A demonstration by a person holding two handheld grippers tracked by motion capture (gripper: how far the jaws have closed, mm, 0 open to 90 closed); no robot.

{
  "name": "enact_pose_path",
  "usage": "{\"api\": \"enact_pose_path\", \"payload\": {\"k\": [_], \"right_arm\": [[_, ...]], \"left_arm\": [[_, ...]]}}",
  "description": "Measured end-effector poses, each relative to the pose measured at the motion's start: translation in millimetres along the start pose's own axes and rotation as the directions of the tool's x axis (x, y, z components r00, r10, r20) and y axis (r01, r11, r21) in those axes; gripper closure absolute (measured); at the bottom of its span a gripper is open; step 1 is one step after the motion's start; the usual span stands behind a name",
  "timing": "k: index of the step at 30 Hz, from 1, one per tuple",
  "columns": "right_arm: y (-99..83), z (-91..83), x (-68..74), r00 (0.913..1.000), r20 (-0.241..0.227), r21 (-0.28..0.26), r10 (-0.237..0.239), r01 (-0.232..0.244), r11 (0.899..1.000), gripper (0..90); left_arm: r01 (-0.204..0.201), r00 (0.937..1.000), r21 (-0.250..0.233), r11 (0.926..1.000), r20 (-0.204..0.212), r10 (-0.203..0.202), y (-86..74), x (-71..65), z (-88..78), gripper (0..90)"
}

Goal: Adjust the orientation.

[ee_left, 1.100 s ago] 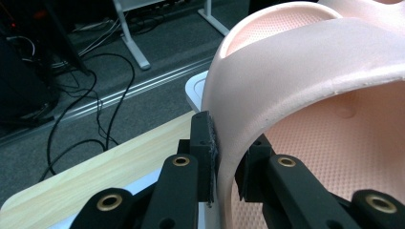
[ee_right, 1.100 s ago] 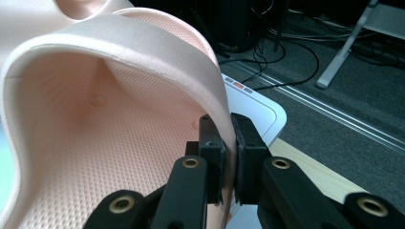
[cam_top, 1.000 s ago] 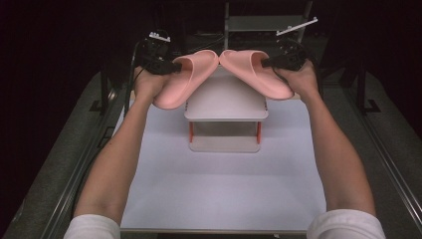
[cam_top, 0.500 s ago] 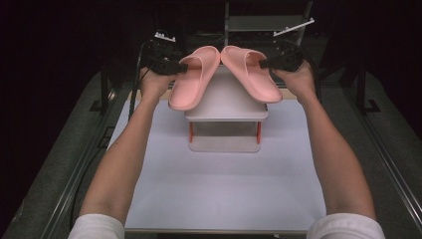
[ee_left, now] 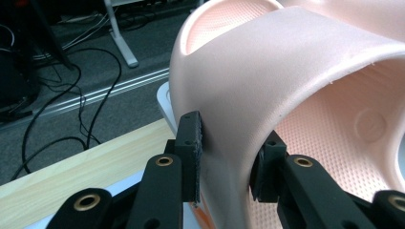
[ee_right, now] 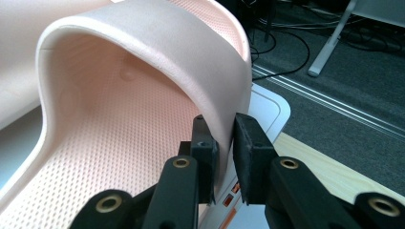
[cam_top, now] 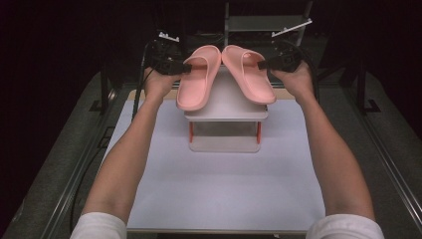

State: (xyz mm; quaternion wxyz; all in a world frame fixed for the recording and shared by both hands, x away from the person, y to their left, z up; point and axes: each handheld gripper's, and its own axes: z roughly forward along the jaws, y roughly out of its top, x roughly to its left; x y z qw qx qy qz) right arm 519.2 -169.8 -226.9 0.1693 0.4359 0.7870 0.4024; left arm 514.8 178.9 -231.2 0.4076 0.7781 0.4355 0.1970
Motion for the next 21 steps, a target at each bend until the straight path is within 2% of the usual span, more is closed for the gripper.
{"api": "enact_pose_path", "payload": {"k": [12, 21], "right_arm": [[-0.5, 1.3, 2.2, 0.9999, 0.007, 0.011, 0.013, -0.013, 1.0, 76.4], [-1.3, 7.1, 6.5, 0.9999, 0.011, 0.038, -0.004, 0.004, 0.999, 74.7]], "left_arm": [[-0.005, 1.0, 0.008, 1.0, 0.003, 0.005, 0.3, -6.8, 4.1, 66.8], [-0.013, 0.9999, 0.014, 0.9998, 0.002, 0.013, 0.6, -9.8, 7.2, 66.5]]}}
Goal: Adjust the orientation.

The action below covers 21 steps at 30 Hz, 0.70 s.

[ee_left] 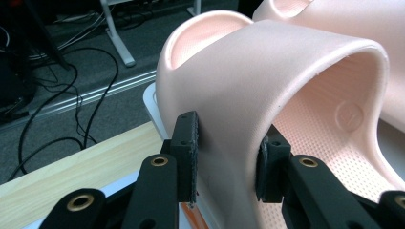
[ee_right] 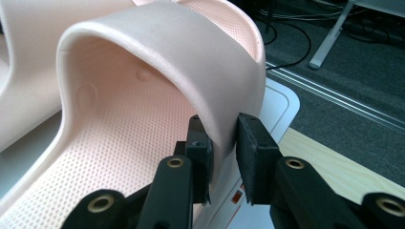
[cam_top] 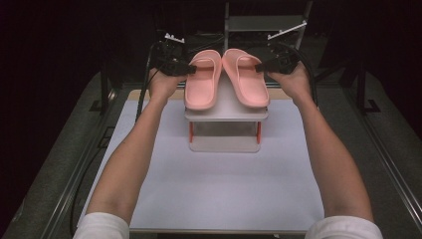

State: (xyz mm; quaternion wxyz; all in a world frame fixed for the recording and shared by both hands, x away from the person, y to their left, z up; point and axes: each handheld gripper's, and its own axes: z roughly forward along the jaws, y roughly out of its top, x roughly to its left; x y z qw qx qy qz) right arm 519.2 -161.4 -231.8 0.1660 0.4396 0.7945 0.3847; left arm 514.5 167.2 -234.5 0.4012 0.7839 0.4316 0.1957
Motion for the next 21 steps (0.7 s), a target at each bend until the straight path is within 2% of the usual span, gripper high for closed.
{"api": "enact_pose_path", "payload": {"k": [21], "right_arm": [[-7.5, 7.9, -0.9, 0.9996, 0.021, 0.042, 0.017, -0.018, 0.999, 72.7]], "left_arm": [[-0.016, 0.9999, 0.051, 0.9986, 0.006, 0.016, -3.7, -6.9, 19.4, 65.8]]}}
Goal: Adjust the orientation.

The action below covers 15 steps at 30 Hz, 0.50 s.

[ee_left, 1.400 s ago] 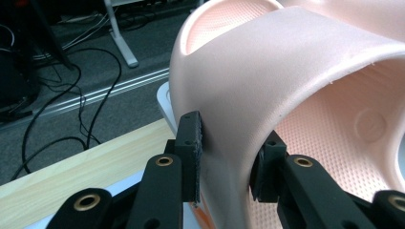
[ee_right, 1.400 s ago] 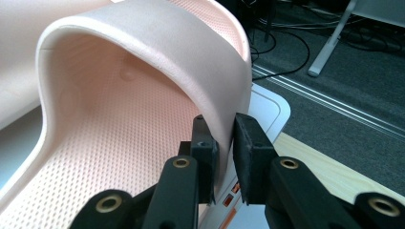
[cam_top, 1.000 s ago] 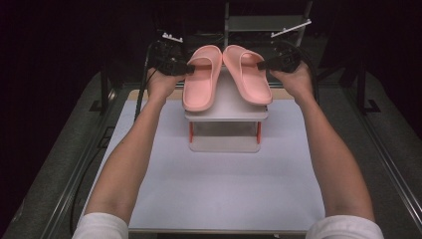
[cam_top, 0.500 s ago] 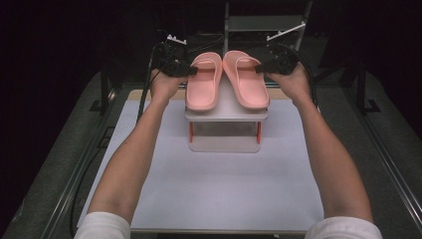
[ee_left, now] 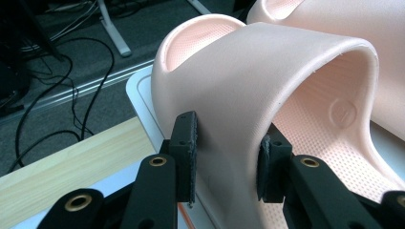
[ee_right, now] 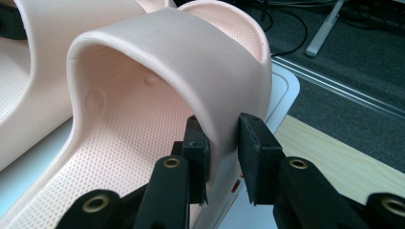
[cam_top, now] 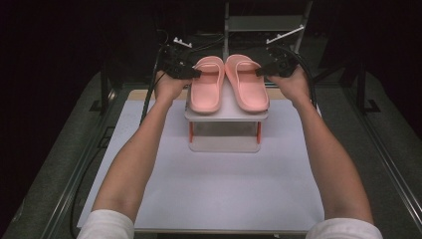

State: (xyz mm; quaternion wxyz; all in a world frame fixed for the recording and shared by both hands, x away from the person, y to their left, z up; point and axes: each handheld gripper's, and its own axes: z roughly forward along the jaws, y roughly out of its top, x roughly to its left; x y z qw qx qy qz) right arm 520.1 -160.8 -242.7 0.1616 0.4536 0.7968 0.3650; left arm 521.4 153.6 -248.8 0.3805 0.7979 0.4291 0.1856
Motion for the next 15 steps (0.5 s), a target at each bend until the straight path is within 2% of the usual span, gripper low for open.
{"api": "enact_pose_path", "payload": {"k": [10, 15], "right_arm": [[-4.8, 3.9, 2.0, 0.9997, -0.015, 0.007, 0.019, -0.019, 1.0, 71.3], [-4.6, 4.2, 5.6, 0.9993, -0.023, 0.006, 0.029, -0.029, 1.0, 69.1]], "left_arm": [[0.0, 1.0, 0.008, 1.0, -0.004, 0.0, -1.4, 0.0, 3.6, 65.7], [-0.012, 0.9997, 0.012, 0.9999, -0.019, 0.012, -2.9, -2.5, 5.6, 65.3]]}}
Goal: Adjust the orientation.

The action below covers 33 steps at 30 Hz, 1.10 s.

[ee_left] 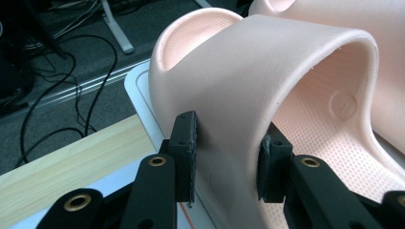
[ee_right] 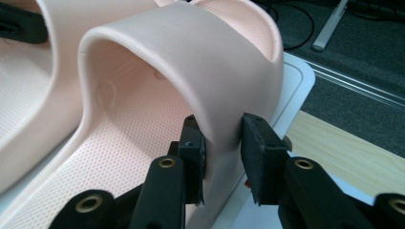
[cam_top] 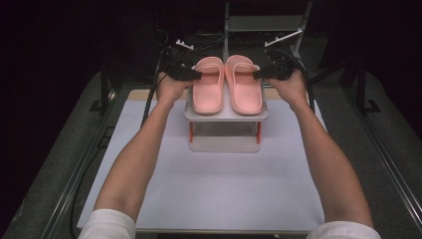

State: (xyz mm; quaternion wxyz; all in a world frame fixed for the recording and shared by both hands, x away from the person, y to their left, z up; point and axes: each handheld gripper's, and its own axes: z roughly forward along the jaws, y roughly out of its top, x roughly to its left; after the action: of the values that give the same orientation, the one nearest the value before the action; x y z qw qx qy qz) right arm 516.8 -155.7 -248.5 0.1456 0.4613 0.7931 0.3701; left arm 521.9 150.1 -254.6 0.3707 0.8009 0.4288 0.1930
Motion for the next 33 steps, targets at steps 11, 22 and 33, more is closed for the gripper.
{"api": "enact_pose_path", "payload": {"k": [11, 22, 33], "right_arm": [[-1.3, -0.1, 1.4, 0.9988, -0.024, -0.015, 0.043, -0.043, 0.999, 62.6], [-2.6, -0.3, 3.0, 0.9971, -0.043, -0.024, 0.063, -0.064, 0.998, 61.9], [-4.8, -1.3, 5.4, 0.9952, -0.066, -0.028, 0.072, -0.074, 0.997, 62.1]], "left_arm": [[-0.006, 1.0, -0.013, 0.9999, 0.007, 0.006, -3.2, 0.3, -1.4, 62.9], [0.004, 0.9998, -0.013, 0.9999, 0.021, -0.004, -3.8, 1.0, -2.5, 63.1], [0.008, 0.9997, -0.019, 0.9998, 0.025, -0.007, -3.4, -0.8, -2.0, 62.6]]}}
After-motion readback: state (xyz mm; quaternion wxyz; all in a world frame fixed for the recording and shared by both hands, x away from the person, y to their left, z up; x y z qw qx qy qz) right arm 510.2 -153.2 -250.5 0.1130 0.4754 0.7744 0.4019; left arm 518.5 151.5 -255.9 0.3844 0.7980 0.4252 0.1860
